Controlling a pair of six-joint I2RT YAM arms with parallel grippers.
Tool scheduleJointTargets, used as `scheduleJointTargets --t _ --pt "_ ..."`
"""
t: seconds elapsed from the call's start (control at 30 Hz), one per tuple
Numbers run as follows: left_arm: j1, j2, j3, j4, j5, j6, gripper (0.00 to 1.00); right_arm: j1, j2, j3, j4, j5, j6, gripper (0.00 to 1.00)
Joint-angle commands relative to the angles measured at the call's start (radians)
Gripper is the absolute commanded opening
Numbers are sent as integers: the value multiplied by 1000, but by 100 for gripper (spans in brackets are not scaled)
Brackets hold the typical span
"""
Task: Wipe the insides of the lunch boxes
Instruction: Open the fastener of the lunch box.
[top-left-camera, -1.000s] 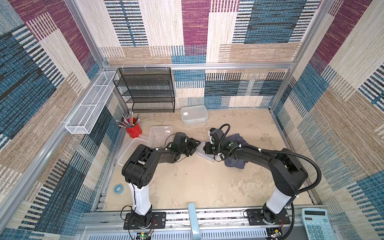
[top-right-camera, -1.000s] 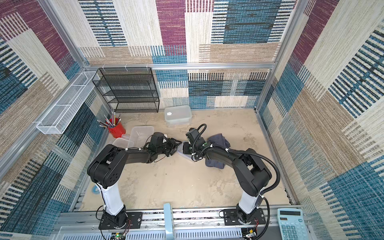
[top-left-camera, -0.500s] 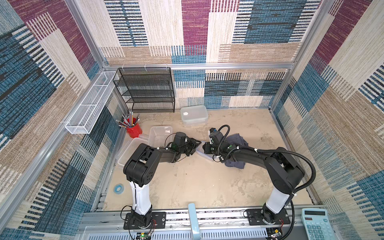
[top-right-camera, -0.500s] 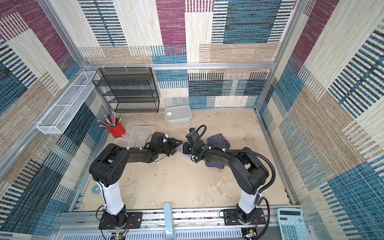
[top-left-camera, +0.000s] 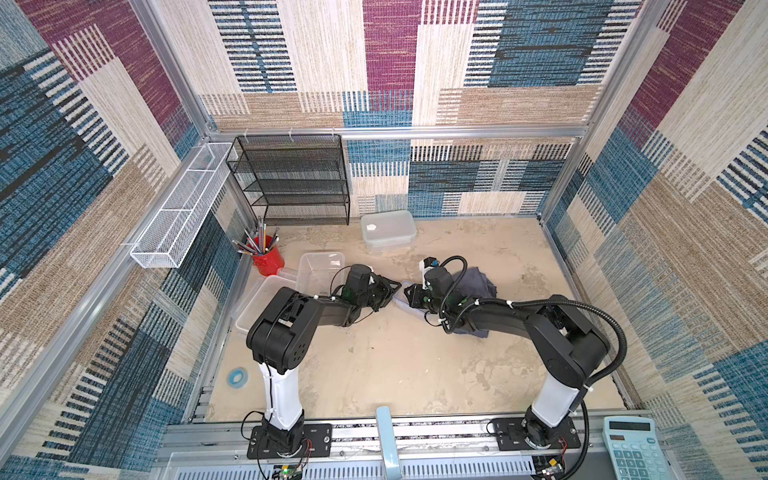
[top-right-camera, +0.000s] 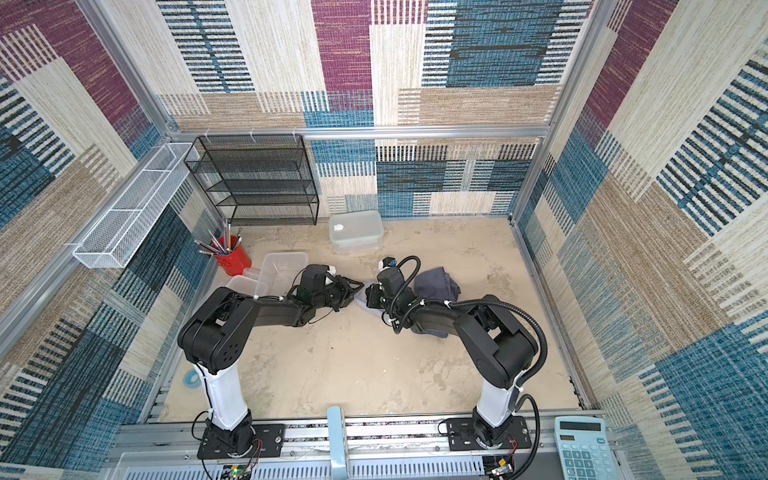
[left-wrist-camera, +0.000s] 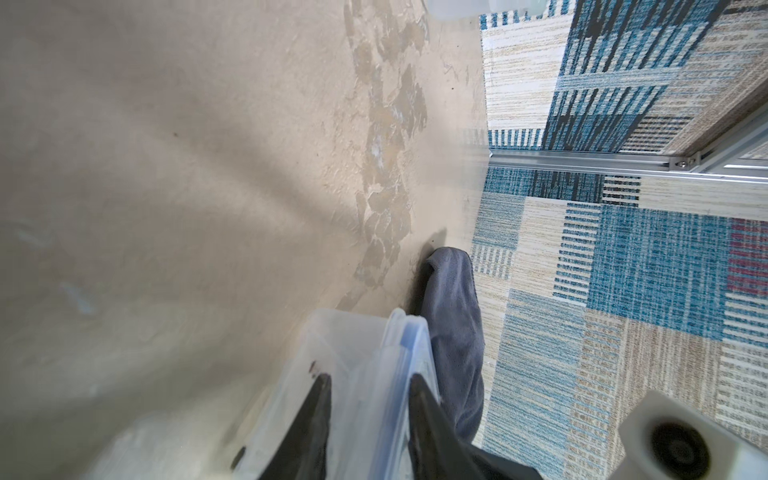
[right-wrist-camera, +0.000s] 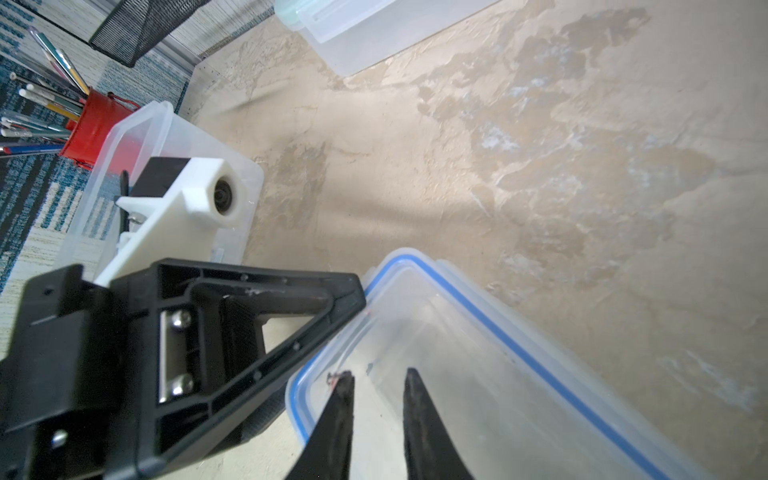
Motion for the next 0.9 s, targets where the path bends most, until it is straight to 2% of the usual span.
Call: scheduleJointTargets --t 0.0,0.23,0.6,0.87 --pt "-3 -11 -5 64 50 -5 30 5 37 -39 -428 -56 37 25" --pt "-3 -13 -21 77 39 0 23 5 31 -56 -417 -60 51 25" --pt "-4 -29 -24 37 2 41 0 6 27 -77 -401 -69 71 24" --pt "-4 -37 -22 -8 -13 71 0 6 26 -84 -397 -73 75 24"
